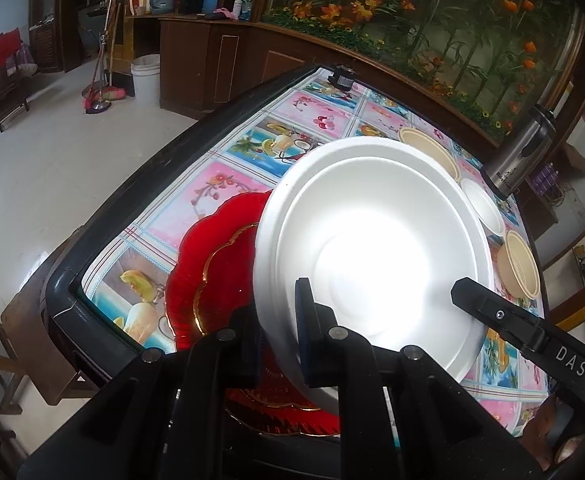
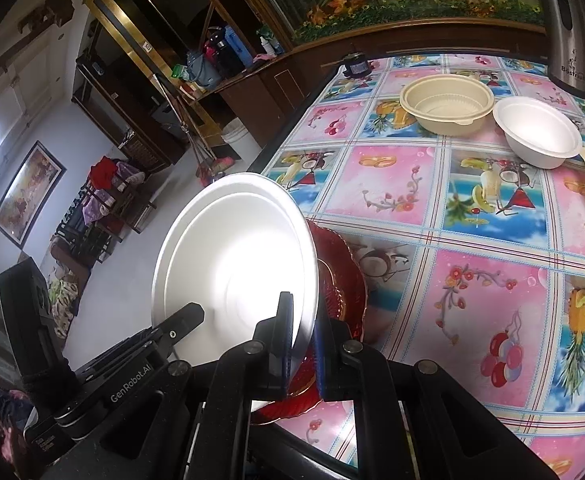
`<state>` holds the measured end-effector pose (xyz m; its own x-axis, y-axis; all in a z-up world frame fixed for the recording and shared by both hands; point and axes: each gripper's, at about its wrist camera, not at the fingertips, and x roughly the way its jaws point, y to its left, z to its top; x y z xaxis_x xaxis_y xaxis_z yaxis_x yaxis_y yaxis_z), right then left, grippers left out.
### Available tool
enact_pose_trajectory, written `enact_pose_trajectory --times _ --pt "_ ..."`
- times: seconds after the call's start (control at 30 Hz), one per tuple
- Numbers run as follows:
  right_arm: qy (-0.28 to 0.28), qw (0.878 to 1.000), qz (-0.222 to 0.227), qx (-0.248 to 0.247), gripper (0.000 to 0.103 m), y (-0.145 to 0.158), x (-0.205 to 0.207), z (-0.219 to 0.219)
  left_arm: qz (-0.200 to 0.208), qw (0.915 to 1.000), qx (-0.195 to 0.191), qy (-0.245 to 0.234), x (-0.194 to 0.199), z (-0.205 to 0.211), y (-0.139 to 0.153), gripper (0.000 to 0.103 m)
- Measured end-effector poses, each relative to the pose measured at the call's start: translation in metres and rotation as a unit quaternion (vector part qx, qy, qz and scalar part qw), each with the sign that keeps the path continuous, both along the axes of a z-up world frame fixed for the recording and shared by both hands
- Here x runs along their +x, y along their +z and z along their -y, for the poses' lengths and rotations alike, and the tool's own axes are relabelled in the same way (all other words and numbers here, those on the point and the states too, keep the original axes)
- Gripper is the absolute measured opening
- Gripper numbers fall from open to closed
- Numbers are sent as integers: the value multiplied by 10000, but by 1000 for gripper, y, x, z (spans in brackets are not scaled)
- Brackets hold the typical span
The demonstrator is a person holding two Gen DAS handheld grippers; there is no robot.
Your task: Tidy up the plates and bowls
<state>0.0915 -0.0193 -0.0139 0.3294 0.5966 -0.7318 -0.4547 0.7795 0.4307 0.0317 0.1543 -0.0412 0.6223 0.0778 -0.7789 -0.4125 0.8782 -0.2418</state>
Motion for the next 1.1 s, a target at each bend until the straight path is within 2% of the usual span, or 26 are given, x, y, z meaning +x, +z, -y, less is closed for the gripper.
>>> enact_pose_trajectory --times 0.47,0.6,0.77,0.9,1.1 --pt "63 9999 -110 -109 8 -12 1 -9 -143 9999 -55 41 -3 -5 -12 11" --pt "69 9998 -133 -124 8 -13 3 -11 -80 9999 -36 52 -2 -7 -5 11" --pt "94 9999 -12 -60 8 2 4 -14 30 10000 21 77 -2 -11 6 11" --pt "148 9999 -7 -59 8 4 5 -18 -56 9999 -15 117 0 -13 -1 11" --pt "216 9995 -216 -108 8 -15 7 -19 -272 9995 -77 110 0 -14 -16 11"
